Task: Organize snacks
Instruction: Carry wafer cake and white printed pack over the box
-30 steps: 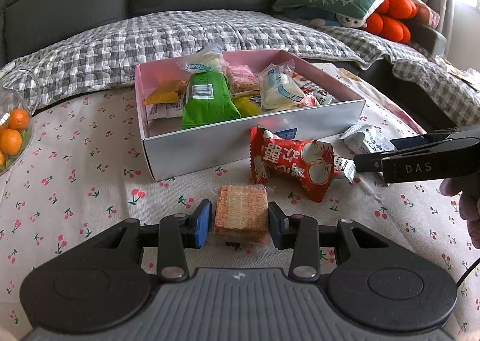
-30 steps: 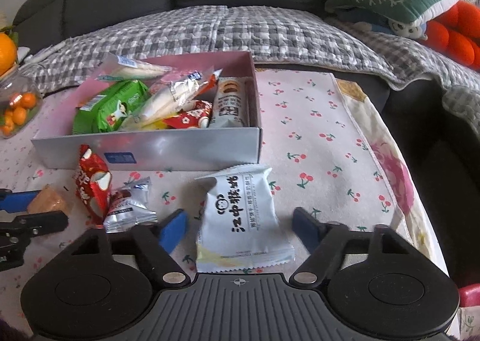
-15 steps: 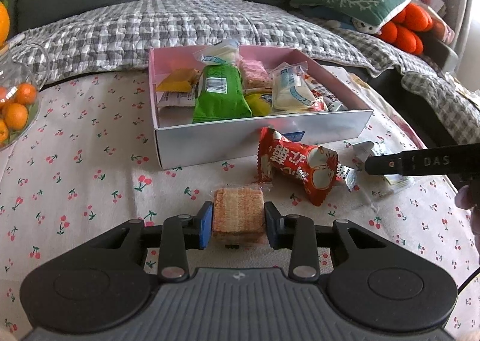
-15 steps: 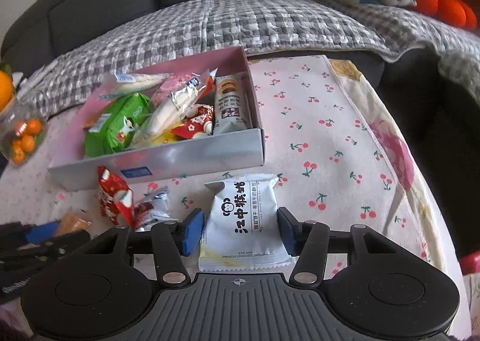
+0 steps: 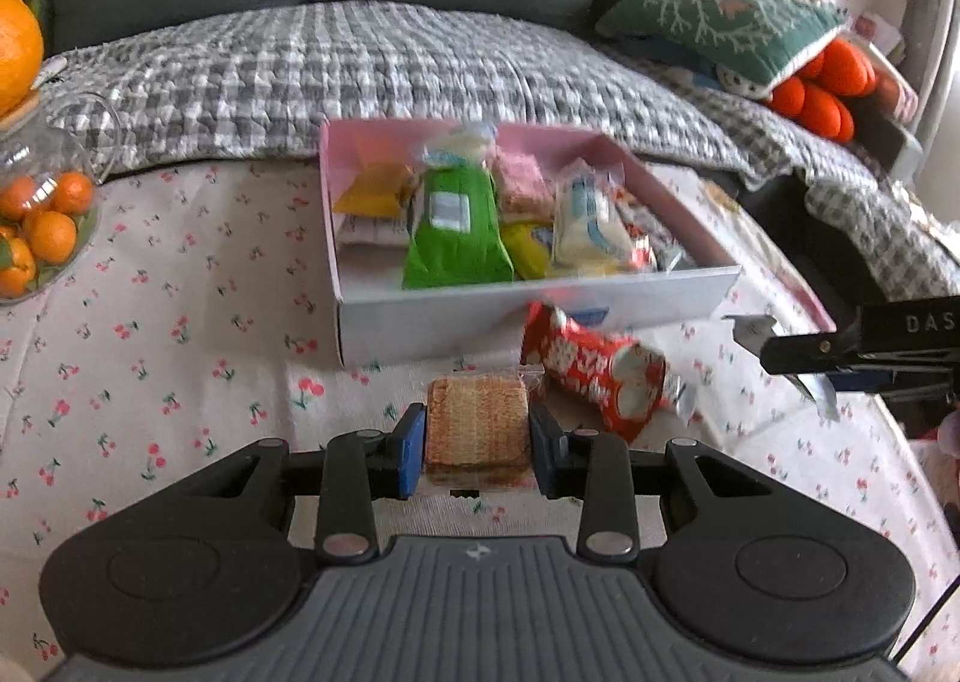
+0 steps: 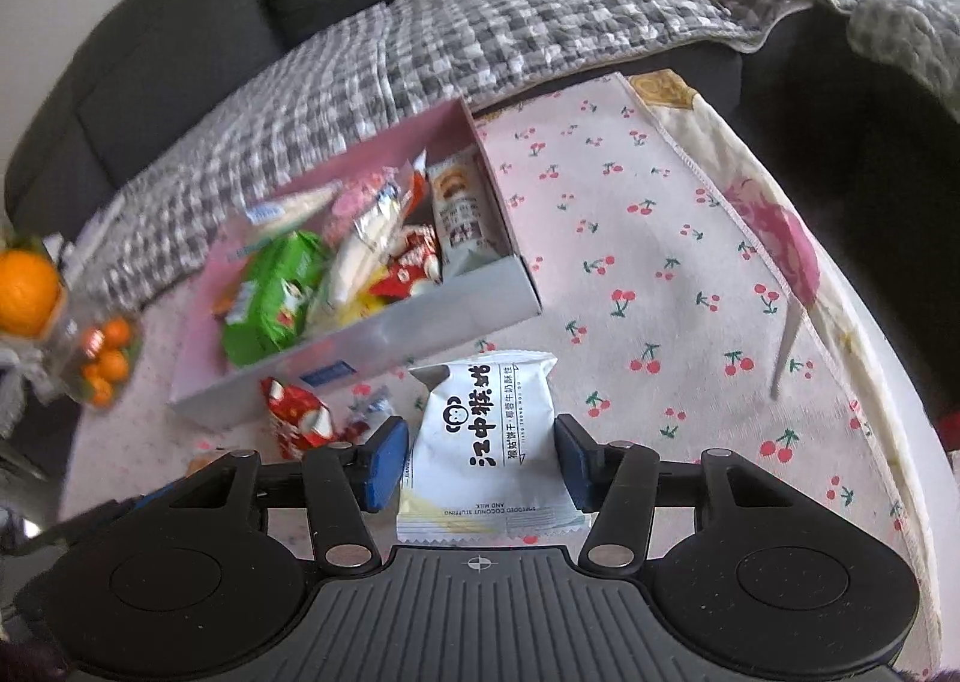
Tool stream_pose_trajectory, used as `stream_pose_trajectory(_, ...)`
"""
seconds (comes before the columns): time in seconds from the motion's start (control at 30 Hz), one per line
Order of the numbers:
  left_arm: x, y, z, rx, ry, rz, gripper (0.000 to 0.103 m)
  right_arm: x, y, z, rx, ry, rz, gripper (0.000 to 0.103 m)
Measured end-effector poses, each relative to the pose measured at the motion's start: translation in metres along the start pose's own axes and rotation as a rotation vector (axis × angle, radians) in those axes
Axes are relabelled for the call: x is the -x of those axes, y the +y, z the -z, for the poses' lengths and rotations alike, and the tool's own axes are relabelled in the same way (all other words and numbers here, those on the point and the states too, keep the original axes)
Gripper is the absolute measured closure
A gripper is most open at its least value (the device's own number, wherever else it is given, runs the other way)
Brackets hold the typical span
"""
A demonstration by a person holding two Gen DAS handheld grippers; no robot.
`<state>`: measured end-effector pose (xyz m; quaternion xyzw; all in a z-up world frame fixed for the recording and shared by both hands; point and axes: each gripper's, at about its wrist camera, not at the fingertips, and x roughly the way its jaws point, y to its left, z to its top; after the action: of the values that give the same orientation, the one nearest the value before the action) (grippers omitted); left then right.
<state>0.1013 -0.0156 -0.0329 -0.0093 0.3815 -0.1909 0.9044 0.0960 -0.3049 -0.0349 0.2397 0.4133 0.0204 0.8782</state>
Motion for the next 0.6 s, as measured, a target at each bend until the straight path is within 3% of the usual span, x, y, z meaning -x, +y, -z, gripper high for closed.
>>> stream_pose_trajectory(0.4,0.006,0.003,-0.033,0.018,-0.084,-0.028,0.071,0.013,0.001,-0.028,-0.104,-0.108,-0.073,0.050)
stream_pose_trajectory(0.6,-0.013,0.009,-0.051,-0.021,-0.056,-0.082,0.071,-0.003,0.008,-0.040,-0.136,-0.141,-0.107,0.050)
